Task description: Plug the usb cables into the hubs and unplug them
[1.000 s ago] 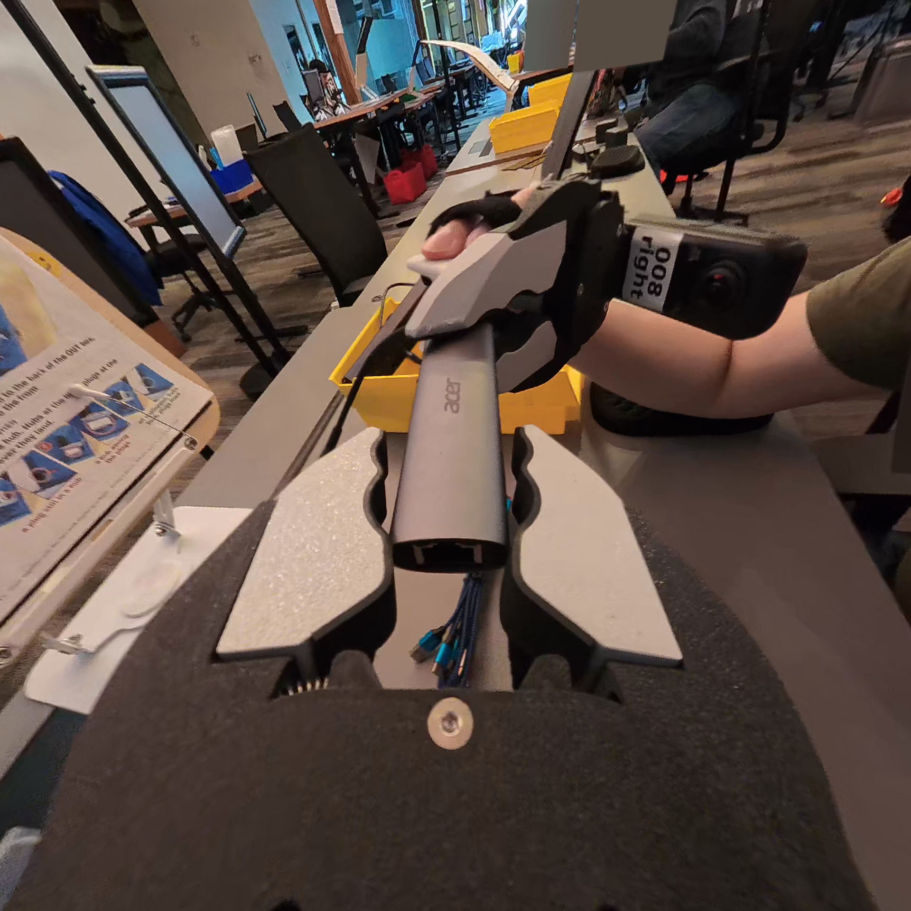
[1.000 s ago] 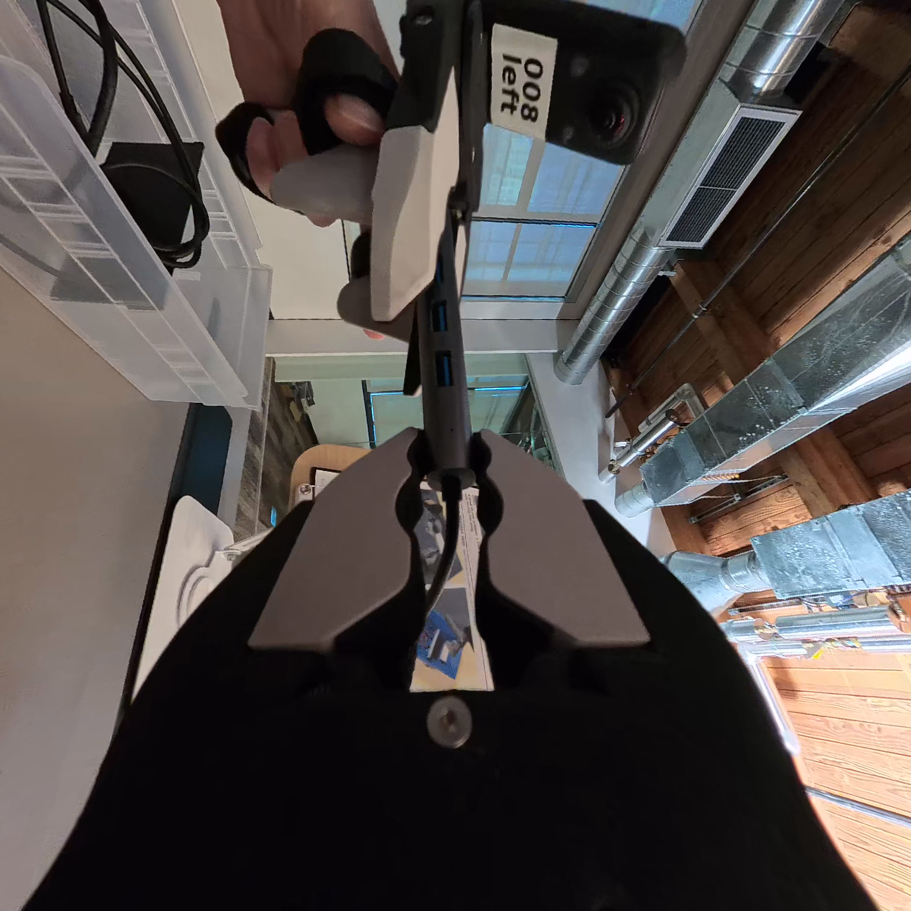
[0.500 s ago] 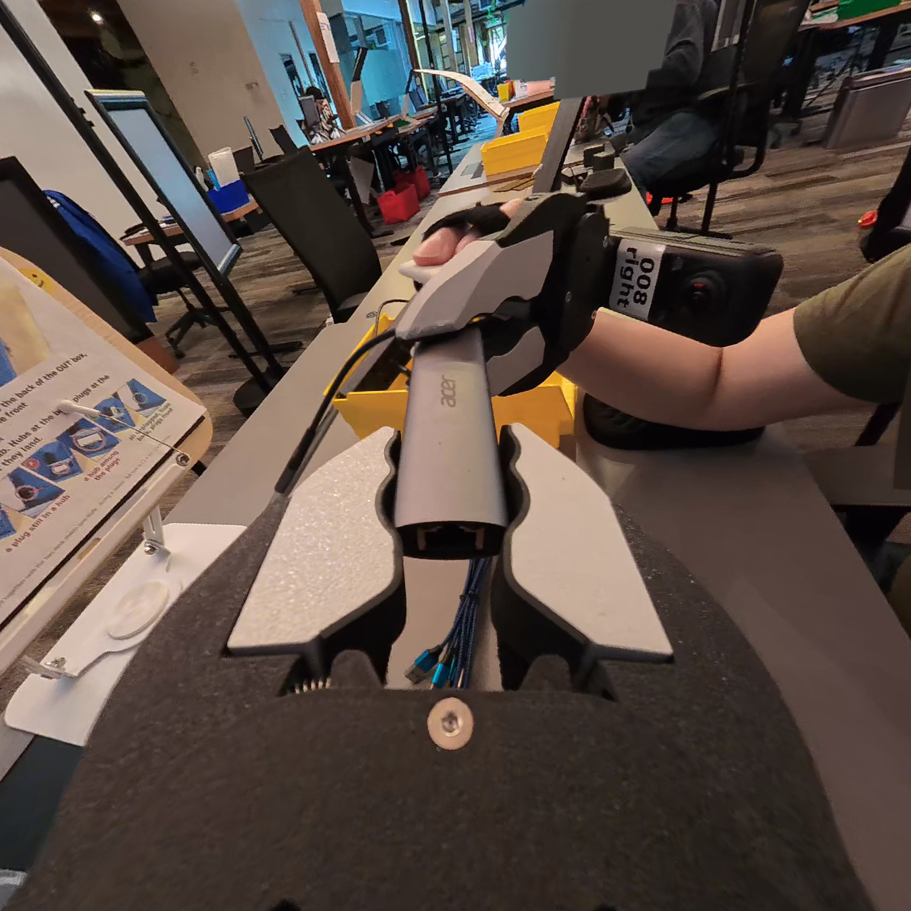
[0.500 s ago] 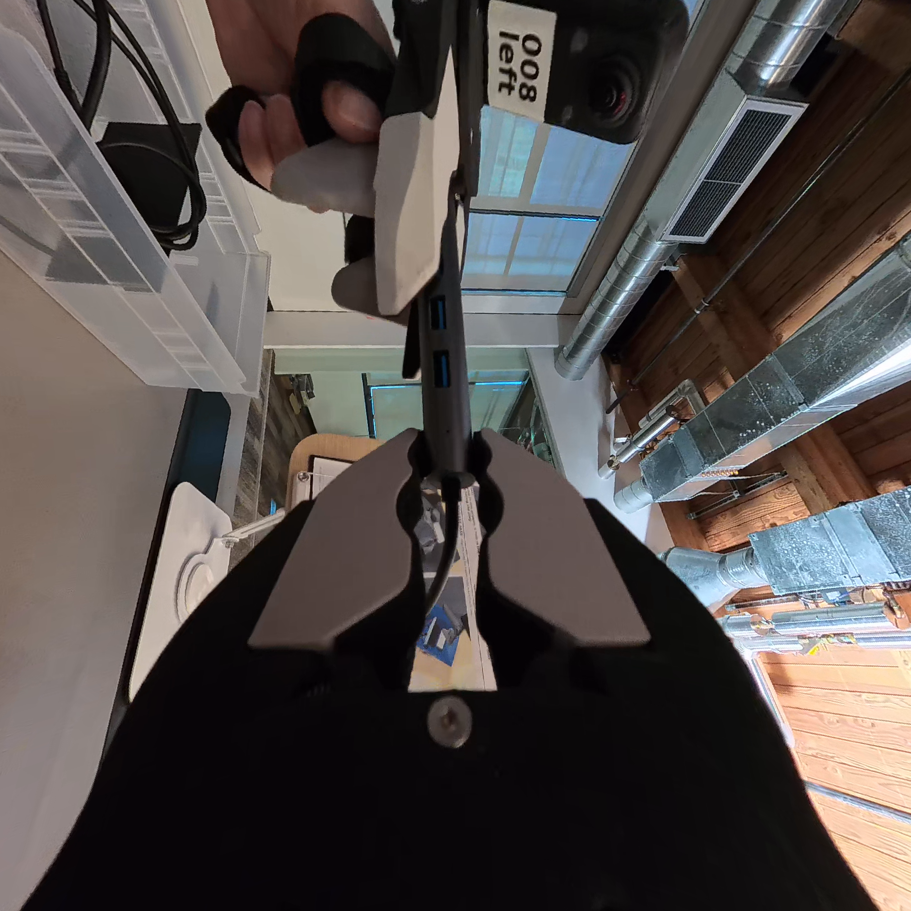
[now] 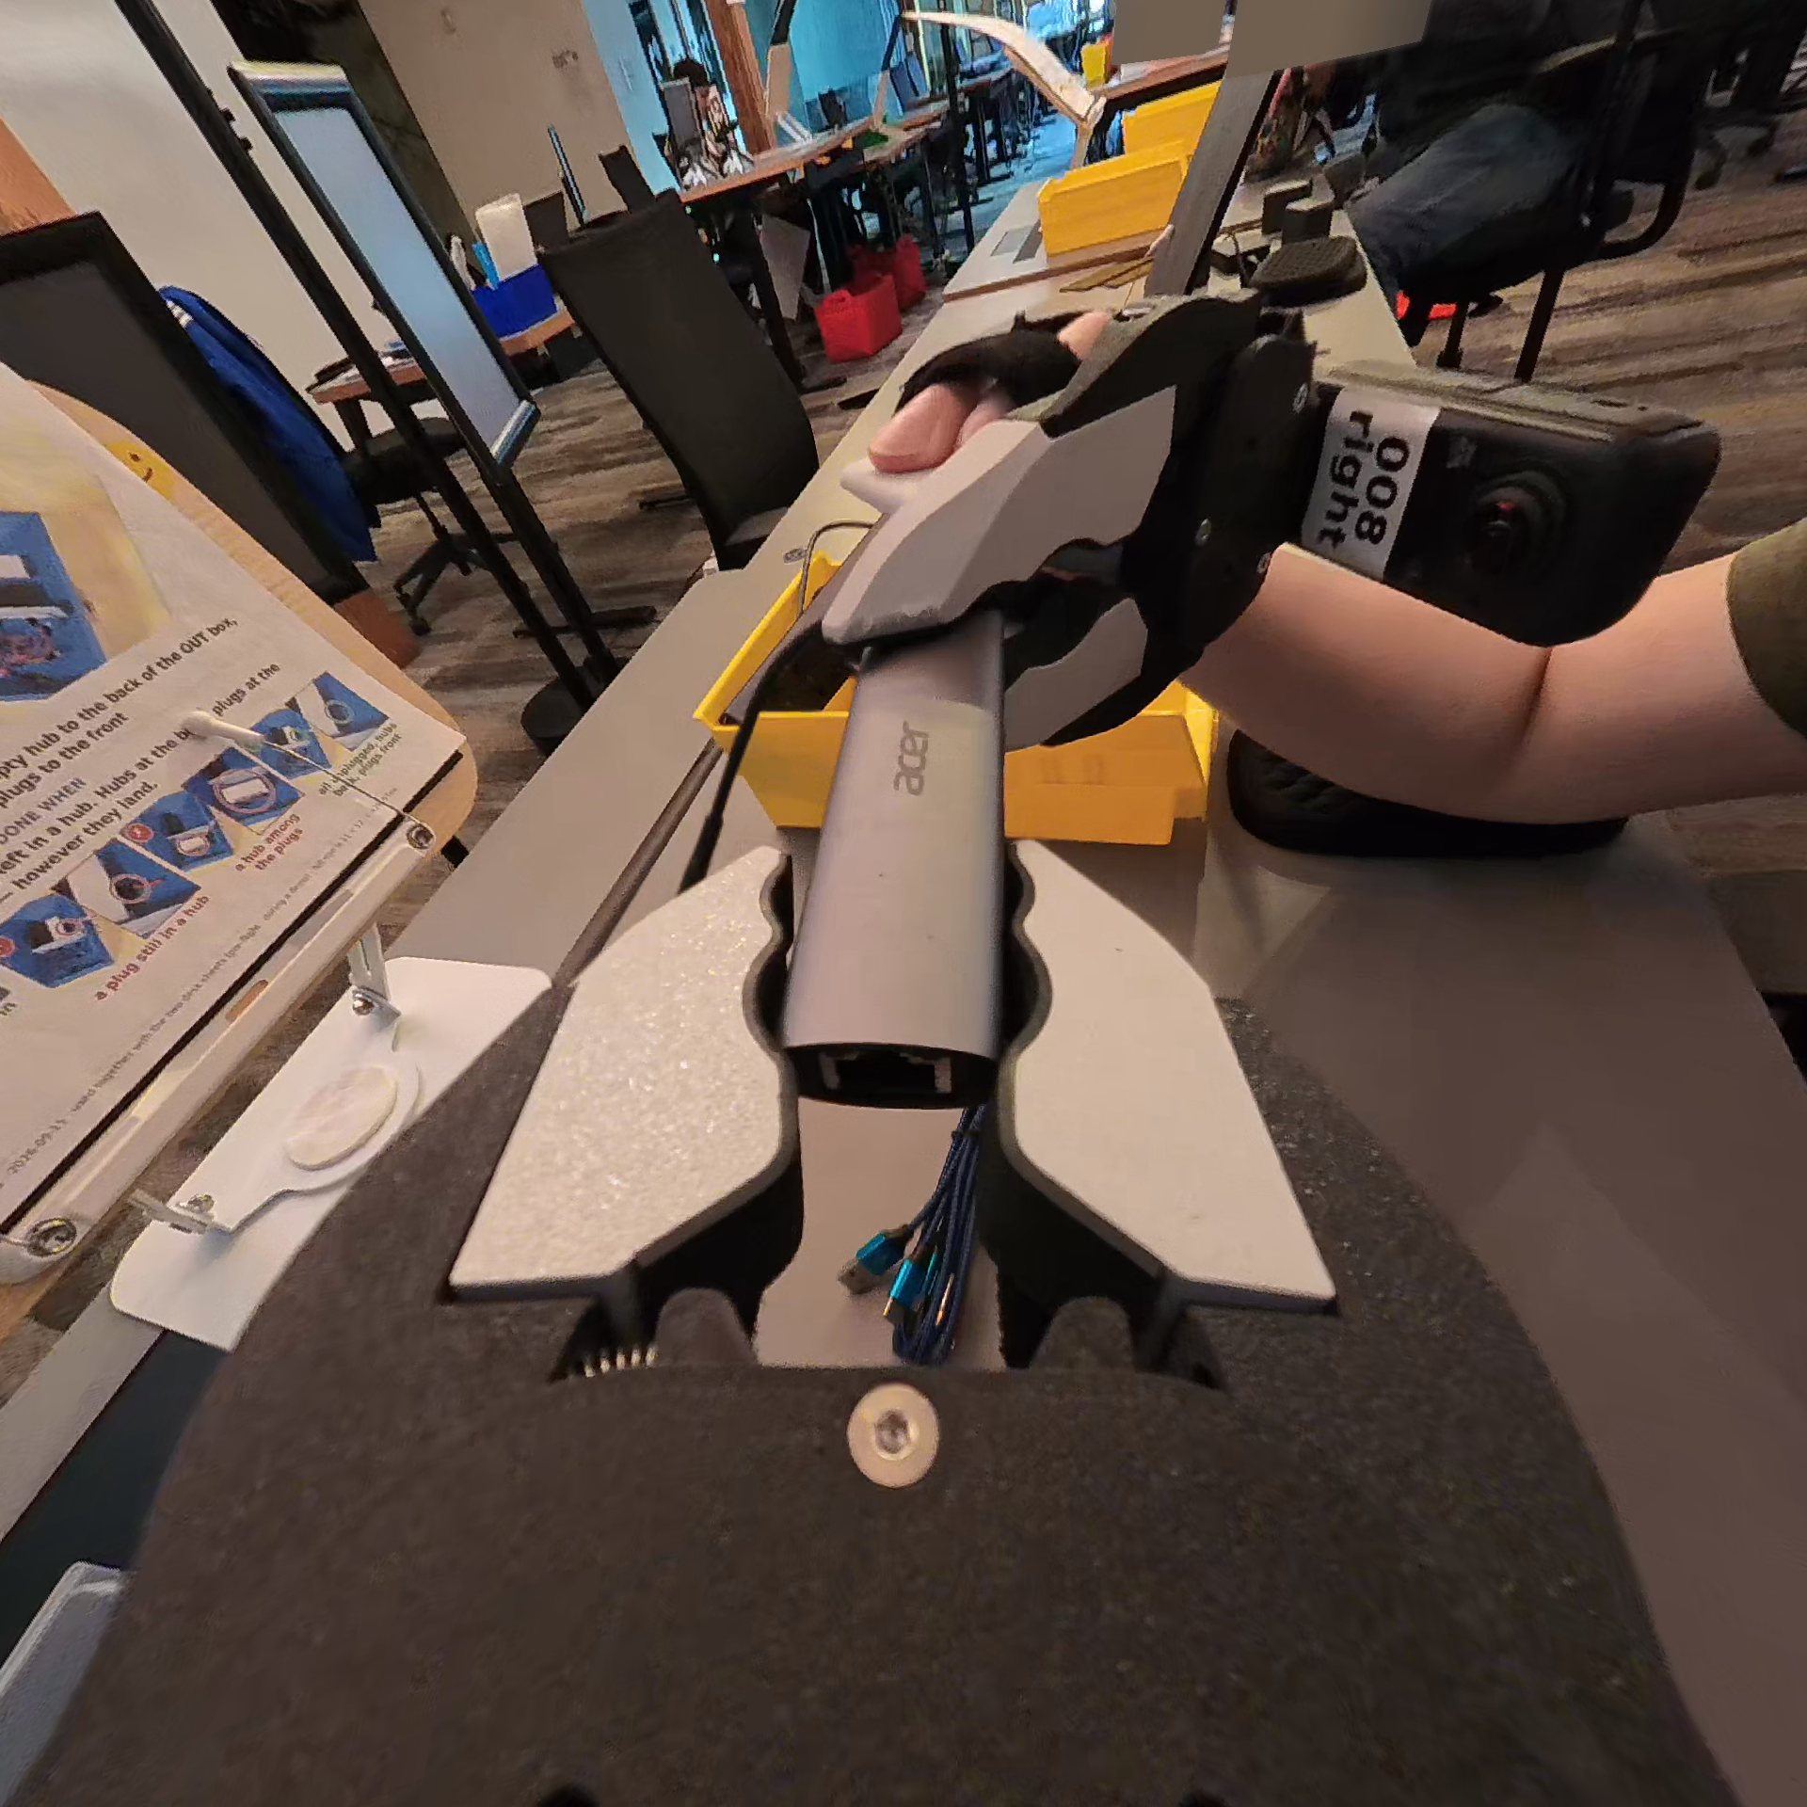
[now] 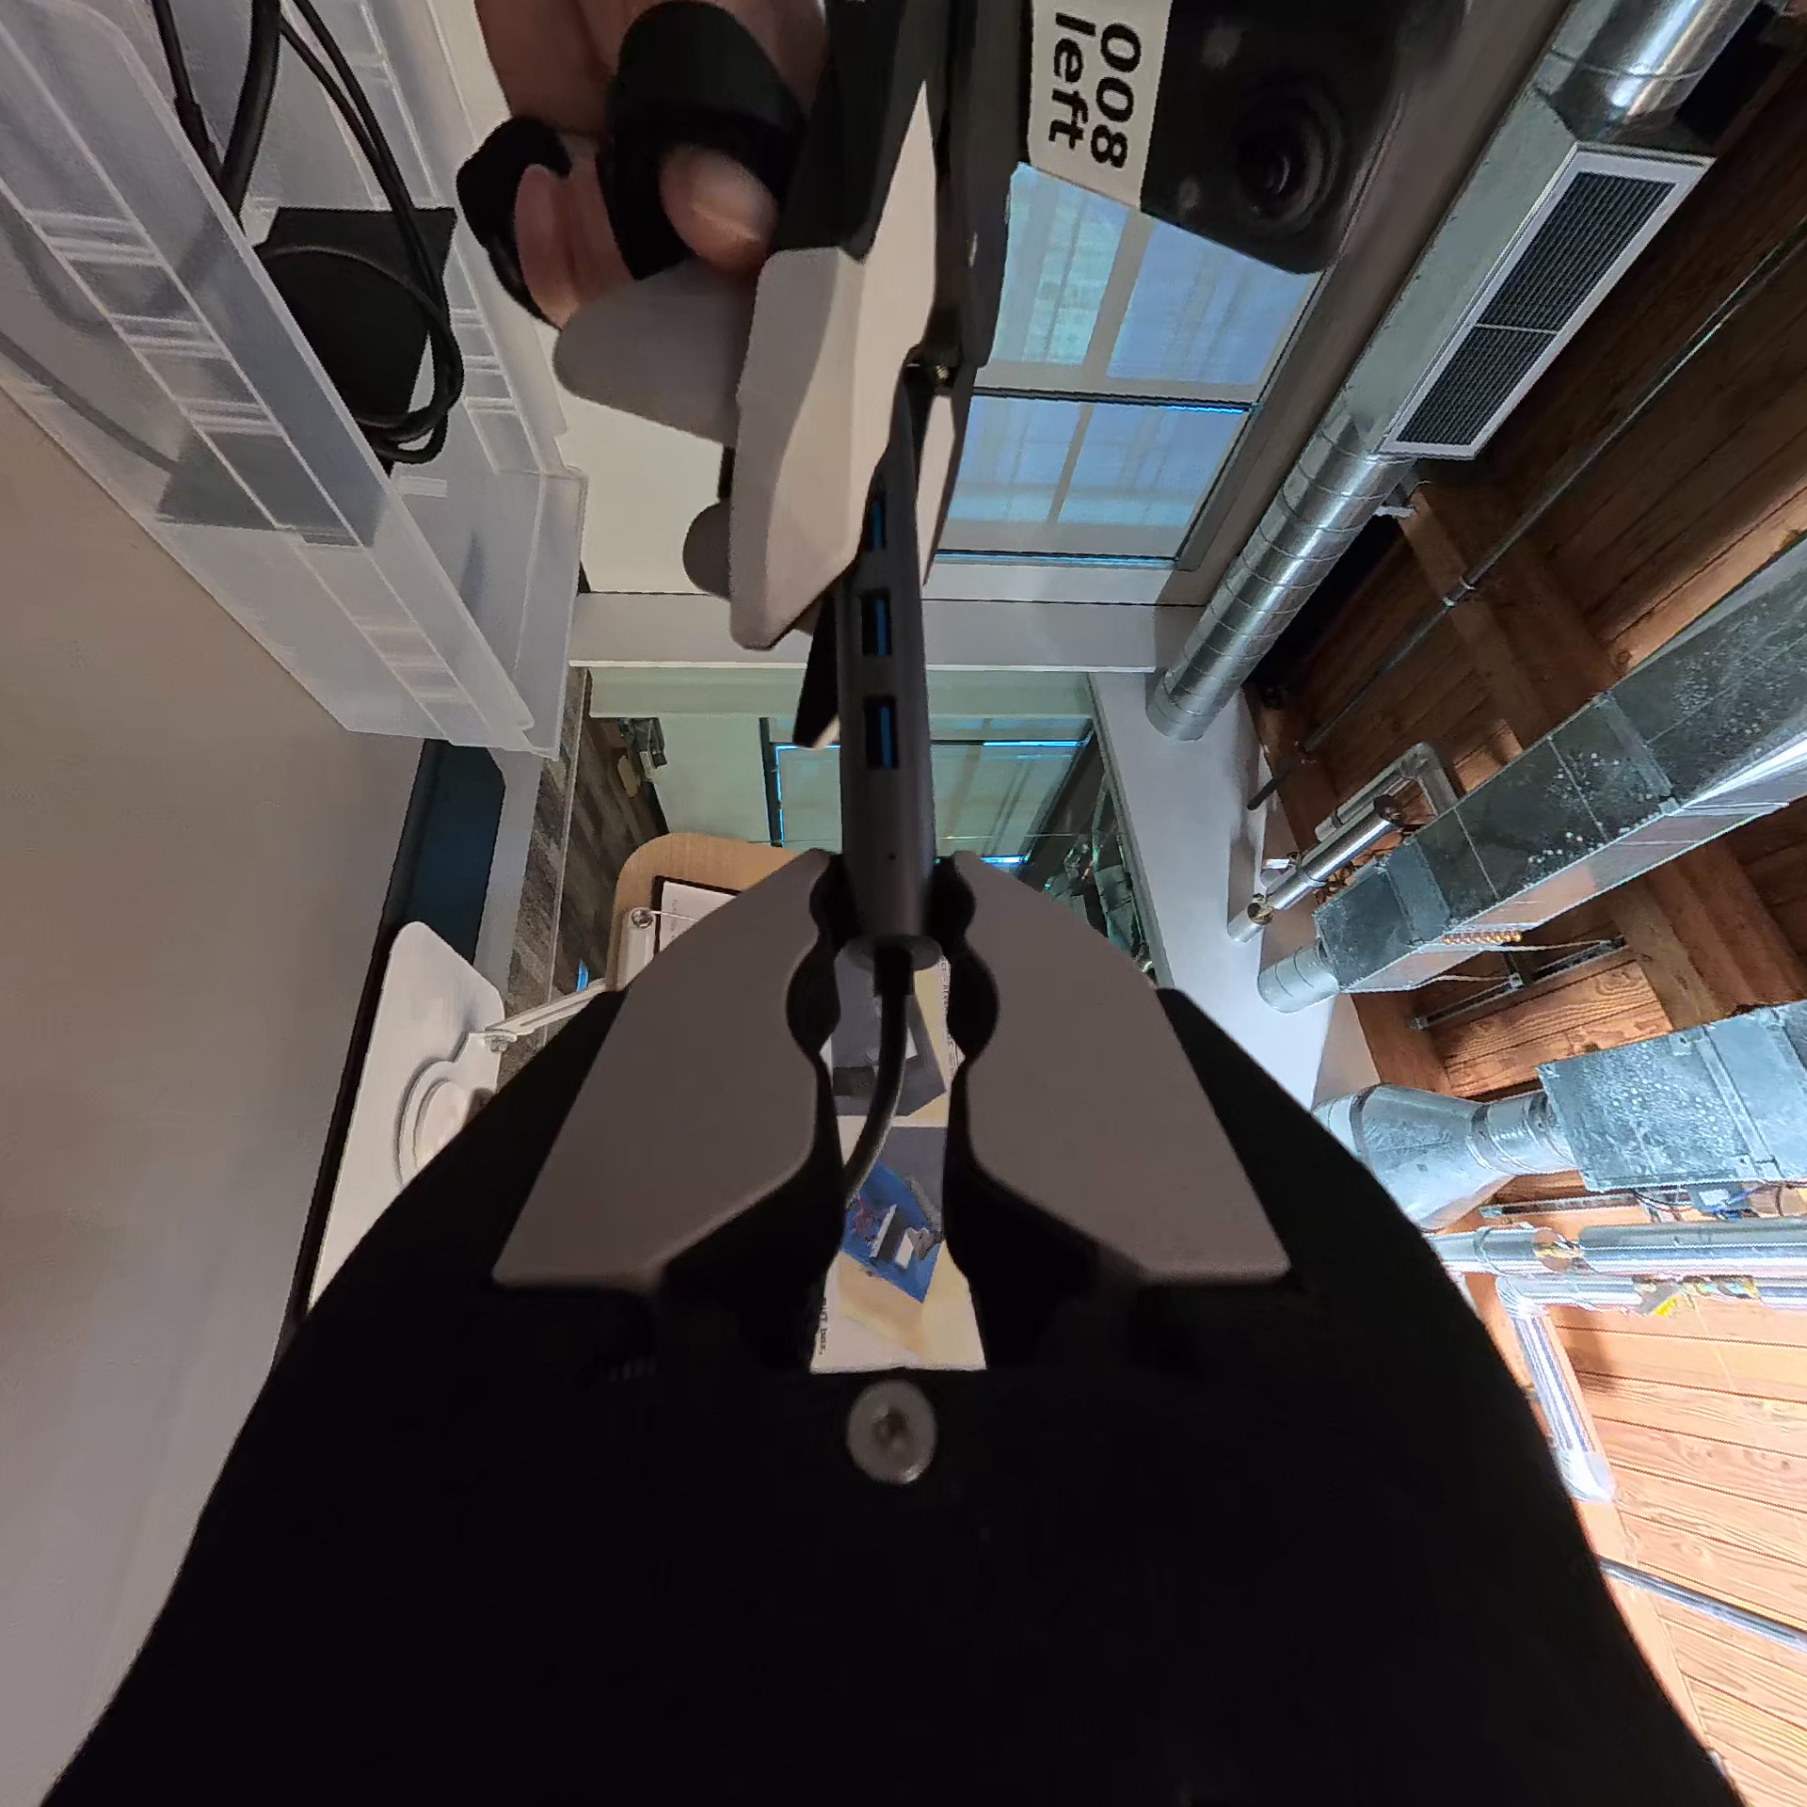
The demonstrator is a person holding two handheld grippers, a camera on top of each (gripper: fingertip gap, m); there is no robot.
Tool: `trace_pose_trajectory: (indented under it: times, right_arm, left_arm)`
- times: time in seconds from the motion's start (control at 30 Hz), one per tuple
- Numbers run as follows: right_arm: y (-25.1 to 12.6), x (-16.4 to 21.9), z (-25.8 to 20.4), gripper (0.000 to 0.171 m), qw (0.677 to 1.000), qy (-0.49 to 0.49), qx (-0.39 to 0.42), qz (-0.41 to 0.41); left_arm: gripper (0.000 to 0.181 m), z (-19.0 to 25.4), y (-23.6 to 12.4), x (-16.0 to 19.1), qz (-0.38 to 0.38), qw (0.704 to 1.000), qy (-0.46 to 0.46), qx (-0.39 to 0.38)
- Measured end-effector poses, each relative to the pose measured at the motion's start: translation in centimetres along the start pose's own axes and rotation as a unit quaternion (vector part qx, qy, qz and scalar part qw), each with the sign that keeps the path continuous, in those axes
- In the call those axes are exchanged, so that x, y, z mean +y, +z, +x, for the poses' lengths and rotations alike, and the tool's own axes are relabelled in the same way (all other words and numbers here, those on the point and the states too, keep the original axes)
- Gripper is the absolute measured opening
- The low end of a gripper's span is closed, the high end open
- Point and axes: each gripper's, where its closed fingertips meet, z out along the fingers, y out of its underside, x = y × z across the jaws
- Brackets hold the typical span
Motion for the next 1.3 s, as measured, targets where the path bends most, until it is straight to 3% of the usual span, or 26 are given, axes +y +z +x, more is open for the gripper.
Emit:
trace_pose_trajectory:
  times: [0.2, 0.63, 1.3]
  right_arm:
    - [0.1, 0.8, -0.5, 0.018, 1.000, -0.010, -0.008, -0.017]
    - [-0.2, 1.1, 1.3, 0.021, 0.999, 0.021, 0.039, -0.018]
    - [-0.2, 0.8, 1.9, 0.020, 0.997, 0.056, 0.056, -0.008]
  left_arm:
    - [0.037, -0.3, 0.5, 0.7, -0.028, 0.999, 0.017, -0.019]
    - [0.037, -1.4, 0.3, -0.5, 0.019, 0.998, 0.017, -0.054]
    - [0.037, -2.1, -0.8, -1.1, 0.054, 0.997, -0.037, -0.036]
